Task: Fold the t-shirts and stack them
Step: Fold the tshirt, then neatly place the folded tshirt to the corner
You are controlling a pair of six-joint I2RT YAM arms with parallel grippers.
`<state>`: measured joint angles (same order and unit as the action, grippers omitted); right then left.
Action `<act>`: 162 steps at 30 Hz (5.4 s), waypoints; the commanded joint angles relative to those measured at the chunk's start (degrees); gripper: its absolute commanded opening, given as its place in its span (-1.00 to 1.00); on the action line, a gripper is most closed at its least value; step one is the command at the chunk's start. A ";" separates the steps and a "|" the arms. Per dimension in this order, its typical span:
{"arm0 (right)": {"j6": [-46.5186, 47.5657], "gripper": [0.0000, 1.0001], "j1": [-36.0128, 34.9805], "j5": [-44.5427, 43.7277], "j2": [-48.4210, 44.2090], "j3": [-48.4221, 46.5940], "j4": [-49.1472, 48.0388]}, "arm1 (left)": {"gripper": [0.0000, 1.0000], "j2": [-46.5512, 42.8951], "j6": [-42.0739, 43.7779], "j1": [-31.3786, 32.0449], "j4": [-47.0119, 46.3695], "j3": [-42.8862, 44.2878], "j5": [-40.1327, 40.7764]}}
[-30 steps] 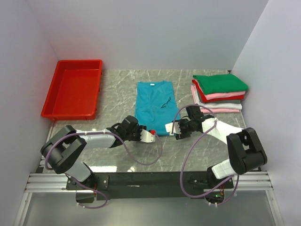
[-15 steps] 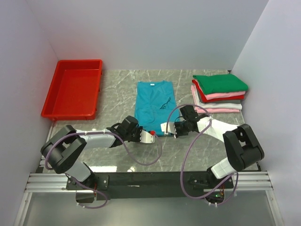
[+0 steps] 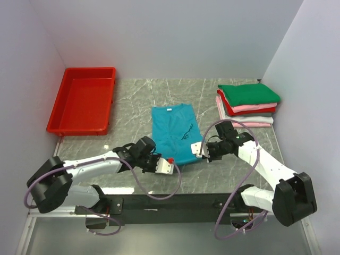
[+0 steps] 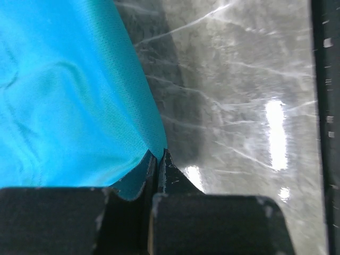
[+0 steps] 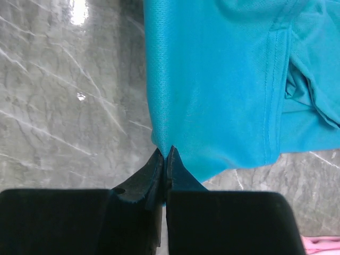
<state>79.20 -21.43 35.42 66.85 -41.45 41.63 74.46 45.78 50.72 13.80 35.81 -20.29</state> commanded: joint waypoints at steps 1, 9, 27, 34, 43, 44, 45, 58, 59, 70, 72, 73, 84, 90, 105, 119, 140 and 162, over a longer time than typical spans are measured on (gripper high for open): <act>-2.55 -1.00 0.42 1.15 -0.76 -0.73 1.63 | -0.99 -3.61 -2.01 -0.53 2.20 1.45 -1.95; -18.28 -1.00 2.62 -3.77 14.06 -18.54 -8.92 | -0.99 8.39 6.42 -17.04 2.19 16.99 -9.05; -37.89 -1.00 4.73 -19.86 58.73 -64.88 -18.51 | -0.99 50.60 5.28 -33.32 -1.06 58.30 -8.45; -38.85 -1.00 5.17 -21.53 60.59 -65.51 -20.09 | -0.99 52.72 3.71 -33.40 -5.80 59.99 -7.66; -55.78 0.16 5.00 -39.27 61.73 -65.94 -29.05 | 0.27 50.88 -21.33 -33.67 -23.16 59.72 14.35; -57.82 0.18 5.34 -40.33 61.39 -67.86 -28.88 | 0.49 50.01 -27.00 -33.93 -23.55 61.12 19.54; -60.28 0.19 5.69 -41.82 61.12 -68.67 -28.45 | 0.68 49.56 -32.54 -34.19 -22.34 65.48 25.16; -85.42 0.58 11.94 1.05 56.37 -60.15 -9.37 | 0.93 29.26 -71.97 -45.45 -1.34 52.88 -5.62; -86.57 0.60 11.76 0.97 57.68 -60.06 -9.11 | 0.93 27.25 -71.62 -45.45 -0.19 49.82 -8.24; -91.77 0.64 7.73 -15.28 60.15 -54.79 -11.14 | 0.99 4.22 -62.57 -45.45 3.24 23.26 -7.14; -91.59 0.64 6.85 -15.64 61.29 -55.75 -10.25 | 0.99 0.53 -61.69 -45.45 3.43 19.84 -5.90; -91.42 0.62 6.58 -15.99 61.82 -56.36 -9.03 | 0.99 -0.53 -61.51 -45.45 3.16 18.78 -5.64; -87.91 -1.00 6.75 -12.72 68.77 -66.11 -0.67 | 0.99 -8.27 -60.46 -45.45 2.11 14.55 -4.84; -72.73 -1.00 6.31 -27.40 63.50 -77.89 7.31 | 0.99 -10.91 -60.37 -45.36 2.02 14.02 -4.49; -57.15 -1.00 4.21 -55.35 53.04 -79.40 4.35 | 0.99 -14.69 -60.19 -45.36 1.67 13.76 -5.28; -51.34 -1.00 4.03 -64.07 45.74 -78.08 0.21 | 0.99 -15.57 -60.19 -45.36 1.67 13.67 -6.07; -49.58 -1.00 4.64 -66.09 36.16 -76.94 0.47 | 0.99 -15.39 -59.93 -45.27 1.84 13.58 -6.16; -47.65 -1.00 8.51 -64.16 29.83 -74.21 0.30 | 0.99 -14.95 -59.75 -45.18 2.02 13.58 -5.55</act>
<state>30.65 -14.15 -28.84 99.33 -115.79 44.21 60.47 -15.09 5.39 17.43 49.65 -25.23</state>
